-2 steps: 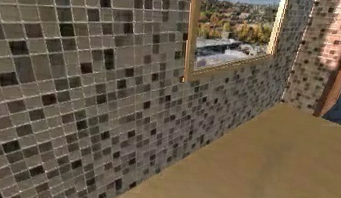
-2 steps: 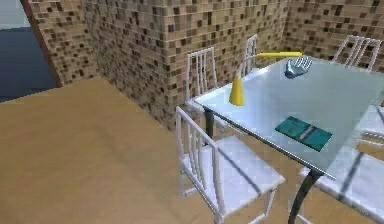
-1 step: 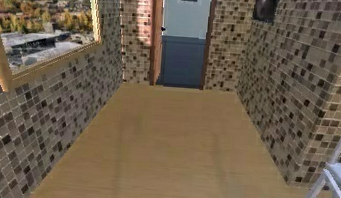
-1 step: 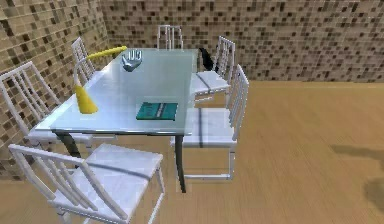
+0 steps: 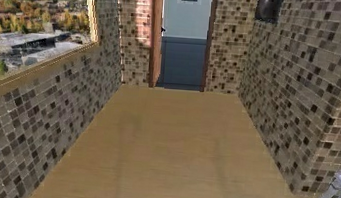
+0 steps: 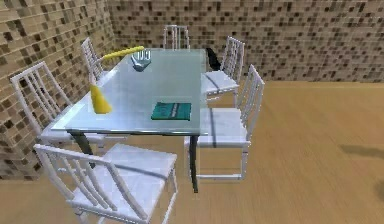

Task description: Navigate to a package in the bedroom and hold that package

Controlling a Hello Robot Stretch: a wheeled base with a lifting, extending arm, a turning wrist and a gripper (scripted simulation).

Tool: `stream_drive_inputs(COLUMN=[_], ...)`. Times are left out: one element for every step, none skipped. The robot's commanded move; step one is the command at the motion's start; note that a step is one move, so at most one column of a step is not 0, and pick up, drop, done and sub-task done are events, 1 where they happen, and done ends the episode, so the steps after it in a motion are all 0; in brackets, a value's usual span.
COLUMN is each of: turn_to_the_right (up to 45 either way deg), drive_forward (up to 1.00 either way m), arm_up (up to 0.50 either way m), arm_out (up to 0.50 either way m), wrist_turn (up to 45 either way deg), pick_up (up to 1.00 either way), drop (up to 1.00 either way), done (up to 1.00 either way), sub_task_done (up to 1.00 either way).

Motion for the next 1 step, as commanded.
stream_drive_inputs(turn_to_the_right=[0.0], drive_forward=[1.00], arm_up=[0.00], arm_out=[0.00], wrist_turn=[0.0], pick_up=[0.00], drop=[0.00], done=[0.00], sub_task_done=[0.00])
